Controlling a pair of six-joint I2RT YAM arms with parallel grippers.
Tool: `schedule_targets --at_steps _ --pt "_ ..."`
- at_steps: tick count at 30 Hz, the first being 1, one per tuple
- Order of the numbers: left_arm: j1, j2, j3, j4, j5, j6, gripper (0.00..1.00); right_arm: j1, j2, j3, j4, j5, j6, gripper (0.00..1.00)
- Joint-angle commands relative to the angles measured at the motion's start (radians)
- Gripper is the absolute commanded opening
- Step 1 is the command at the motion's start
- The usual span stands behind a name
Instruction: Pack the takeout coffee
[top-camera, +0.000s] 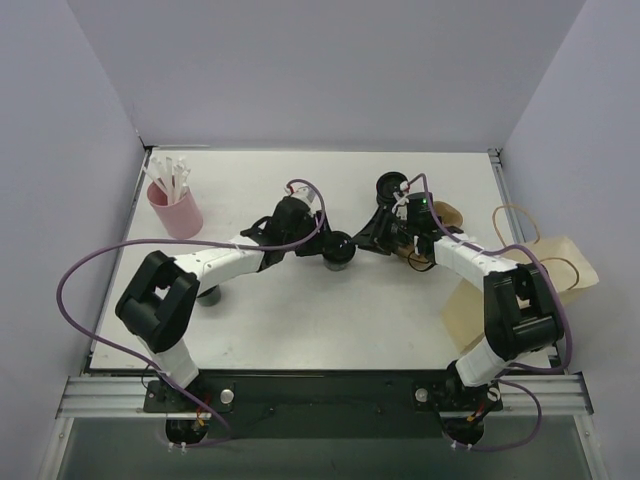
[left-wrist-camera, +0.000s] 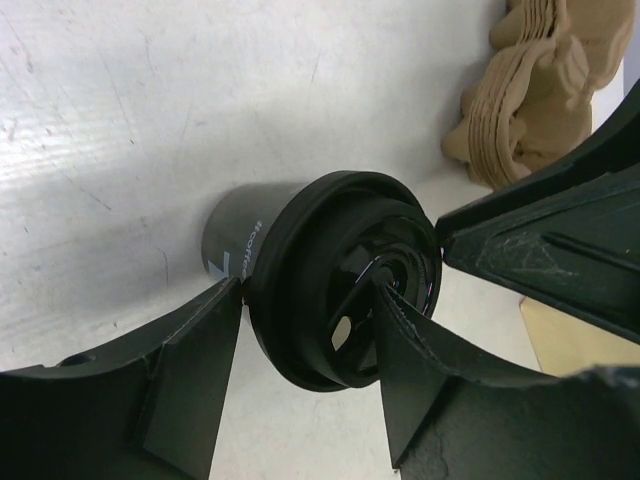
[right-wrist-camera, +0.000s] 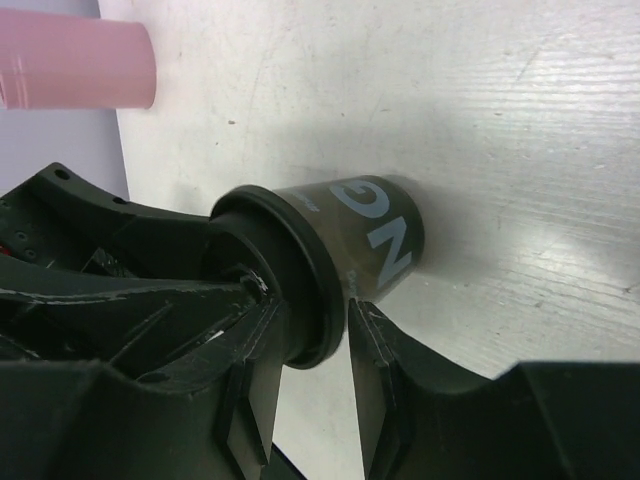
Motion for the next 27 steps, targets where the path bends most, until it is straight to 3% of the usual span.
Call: schedule_targets --at_steps 1,18,22,23,27 --pt "-0.021 0.042 0.015 -0.390 0.020 0.102 0.64 0.003 -0.021 0.052 -0.045 -0.075 -0.025 0.33" --pt "0.027 0.023 0.038 -0.425 -0.001 0.130 0.65 -0.001 -0.131 0.049 -0.170 0.012 -0.113 0.36" --pt "0.027 -0.032 0.058 -0.470 -0.053 0.163 0.64 0.009 -0.154 0.042 -0.178 0.049 -0.140 0.44" --pt "0.027 -0.046 0.064 -0.484 -0.066 0.171 0.64 0.017 -0.164 0.029 -0.161 0.060 -0.146 0.50" --pt "0.030 -0.103 0.114 -0.557 -0.184 0.211 0.65 0.055 -0.165 -0.013 -0.065 0.113 -0.132 0.56"
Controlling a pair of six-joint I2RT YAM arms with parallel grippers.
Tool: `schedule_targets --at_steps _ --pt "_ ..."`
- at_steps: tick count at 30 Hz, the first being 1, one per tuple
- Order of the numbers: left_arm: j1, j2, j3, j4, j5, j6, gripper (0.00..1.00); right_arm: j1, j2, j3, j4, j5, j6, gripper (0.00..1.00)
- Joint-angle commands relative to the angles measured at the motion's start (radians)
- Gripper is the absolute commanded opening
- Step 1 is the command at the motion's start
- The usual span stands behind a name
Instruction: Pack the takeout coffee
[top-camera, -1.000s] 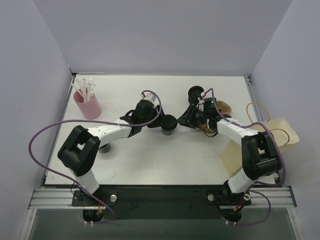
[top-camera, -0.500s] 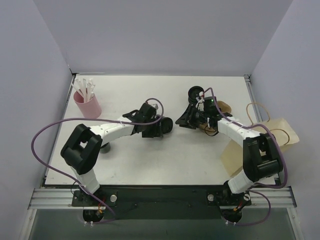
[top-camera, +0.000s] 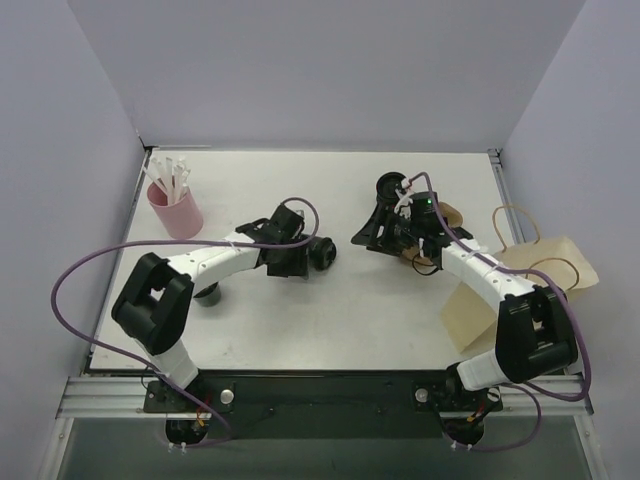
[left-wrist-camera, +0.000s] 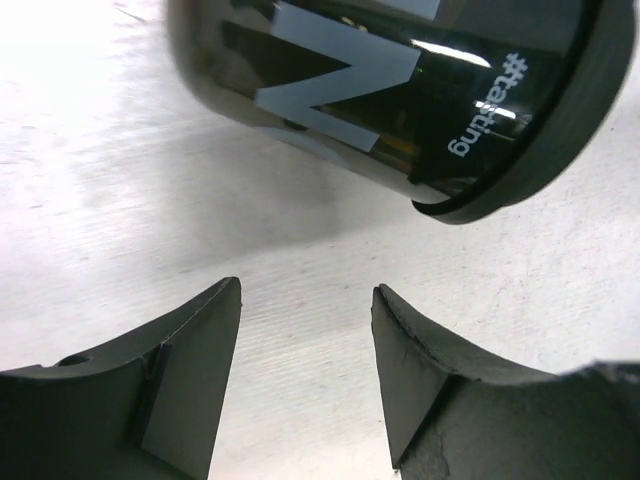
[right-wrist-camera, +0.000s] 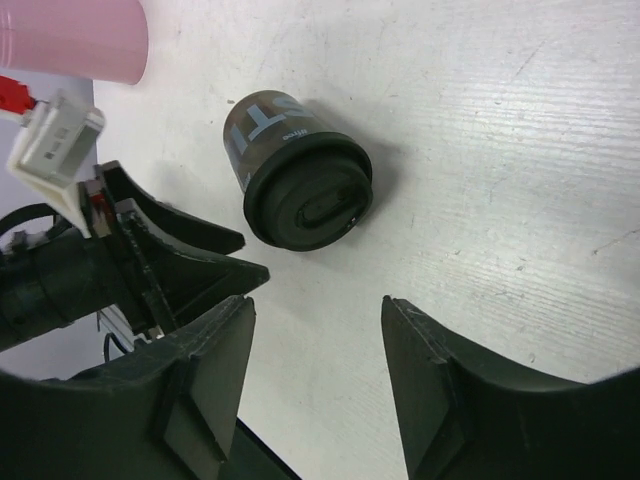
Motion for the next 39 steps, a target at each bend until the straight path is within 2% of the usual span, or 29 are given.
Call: schedule_targets --at_steps 1,4,10,12,18,24,26,33,35,39 --pt "0.009 -0.098 0.086 -0.087 -0.143 0.065 0.65 0.049 -0.027 -0.043 0.111 0.070 0.010 0.58" --pt "0.027 -0.107 0.097 -0.098 -0.183 0.070 0.64 0.070 0.021 -0.055 0.220 0.067 0.051 0.73" --pt "0.115 -0.070 0.087 -0.066 -0.167 0.075 0.64 0.124 0.145 -0.092 0.482 0.042 0.120 0.88" --pt "0.147 -0.050 0.077 -0.049 -0.144 0.078 0.64 0.121 0.177 -0.100 0.587 0.034 0.156 0.89" --pt "0.193 -0.004 0.100 0.009 -0.085 0.105 0.64 0.109 0.283 -0.092 0.670 0.044 0.168 0.88" --pt "0.225 0.060 0.201 0.032 -0.009 0.141 0.64 0.072 0.332 -0.086 0.714 0.010 0.114 0.86" --pt "0.228 0.100 0.250 0.032 0.028 0.145 0.64 0.054 0.337 -0.083 0.708 0.011 0.096 0.86" --pt "0.231 0.240 0.396 0.024 0.028 0.168 0.64 0.012 0.381 0.004 0.667 -0.031 -0.013 0.85" --pt "0.238 0.275 0.412 0.032 0.034 0.168 0.64 0.009 0.432 0.067 0.662 -0.091 -0.027 0.86" --pt "0.244 0.336 0.472 0.034 0.047 0.171 0.63 0.004 0.519 0.155 0.681 -0.118 -0.025 0.86"
